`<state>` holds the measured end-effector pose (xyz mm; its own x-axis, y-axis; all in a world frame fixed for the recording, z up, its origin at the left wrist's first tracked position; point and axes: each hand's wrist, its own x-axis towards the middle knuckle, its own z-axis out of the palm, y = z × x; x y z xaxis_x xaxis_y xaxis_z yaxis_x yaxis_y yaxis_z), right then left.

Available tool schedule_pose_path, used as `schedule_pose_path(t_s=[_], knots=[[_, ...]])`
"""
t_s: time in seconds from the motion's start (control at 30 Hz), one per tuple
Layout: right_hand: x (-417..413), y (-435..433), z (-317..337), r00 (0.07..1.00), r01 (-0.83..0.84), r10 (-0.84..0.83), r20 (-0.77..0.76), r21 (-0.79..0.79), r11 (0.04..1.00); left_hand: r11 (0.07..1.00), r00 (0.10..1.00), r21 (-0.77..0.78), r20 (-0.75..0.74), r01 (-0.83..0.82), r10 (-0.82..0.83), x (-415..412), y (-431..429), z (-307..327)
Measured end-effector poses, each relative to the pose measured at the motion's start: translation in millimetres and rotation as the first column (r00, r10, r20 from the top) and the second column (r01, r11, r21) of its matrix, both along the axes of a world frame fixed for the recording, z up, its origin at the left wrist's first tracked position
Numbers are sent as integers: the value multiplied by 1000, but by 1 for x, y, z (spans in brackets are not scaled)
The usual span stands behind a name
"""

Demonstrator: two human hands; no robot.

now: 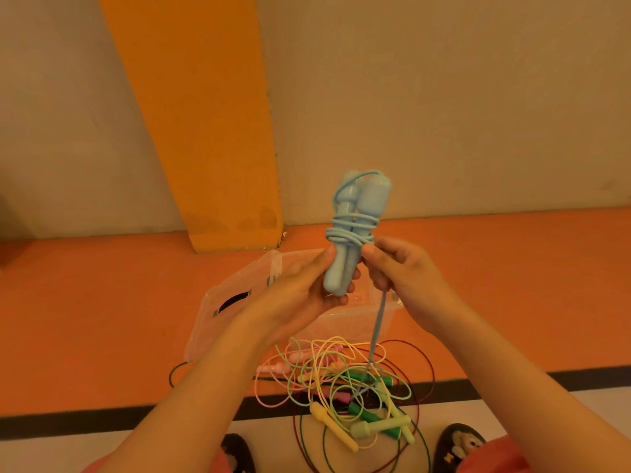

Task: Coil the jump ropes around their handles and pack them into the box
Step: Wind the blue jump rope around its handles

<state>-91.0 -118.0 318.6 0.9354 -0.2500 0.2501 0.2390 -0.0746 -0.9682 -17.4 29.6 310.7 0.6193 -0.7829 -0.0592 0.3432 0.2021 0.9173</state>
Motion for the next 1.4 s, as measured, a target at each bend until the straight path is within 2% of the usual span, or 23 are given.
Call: schedule_pose_path(t_s=[0.1, 0.2, 0.33, 0.47, 0.7, 0.8, 0.93, 1.0, 1.13, 1.2, 1.27, 1.33, 1.4], knots=[[1, -3, 0, 999, -39, 38, -10, -87, 995, 999, 998, -17, 46, -39, 40, 5, 2, 0], [4, -7, 0, 998, 22, -27, -57, -93, 995, 988, 978, 0, 144, -155, 153, 6, 3, 1], [7, -6, -2, 990, 53, -79, -116, -218, 975, 904, 852, 127, 410, -408, 327, 5, 0, -6], [8, 2, -6, 983, 61, -109, -151, -291, 955, 837, 754, 116, 512, -535, 411, 2, -7, -10], [5, 4, 3, 957, 23, -61, -282, -135, 991, 729, 558, 56, 684, -682, 469, 0, -9, -18], [5, 5, 1, 943, 15, -64, -326, -152, 988, 691, 471, 31, 754, -722, 458, 1, -7, -17], [5, 2, 2, 962, 127, -161, -222, -162, 979, 713, 400, 7, 832, -701, 385, -1, -6, -19], [3, 1, 2, 964, 140, -166, -208, -132, 981, 720, 389, 12, 847, -694, 361, -5, -7, -21], [3, 2, -3, 970, 173, -202, -134, -201, 964, 731, 372, 17, 869, -682, 326, -14, -11, -23], [4, 1, -6, 970, 197, -221, -99, -206, 958, 748, 399, 39, 864, -662, 308, -14, -11, -23], [5, -3, -7, 968, 213, -235, -90, -201, 956, 804, 537, 80, 782, -590, 316, -12, -10, -21], [7, -5, -7, 969, 210, -229, -90, -186, 960, 875, 763, 99, 542, -474, 352, -12, -9, -13], [8, -4, -8, 974, 198, -211, -78, -153, 968, 947, 940, 86, 176, -309, 291, -11, -7, -5]])
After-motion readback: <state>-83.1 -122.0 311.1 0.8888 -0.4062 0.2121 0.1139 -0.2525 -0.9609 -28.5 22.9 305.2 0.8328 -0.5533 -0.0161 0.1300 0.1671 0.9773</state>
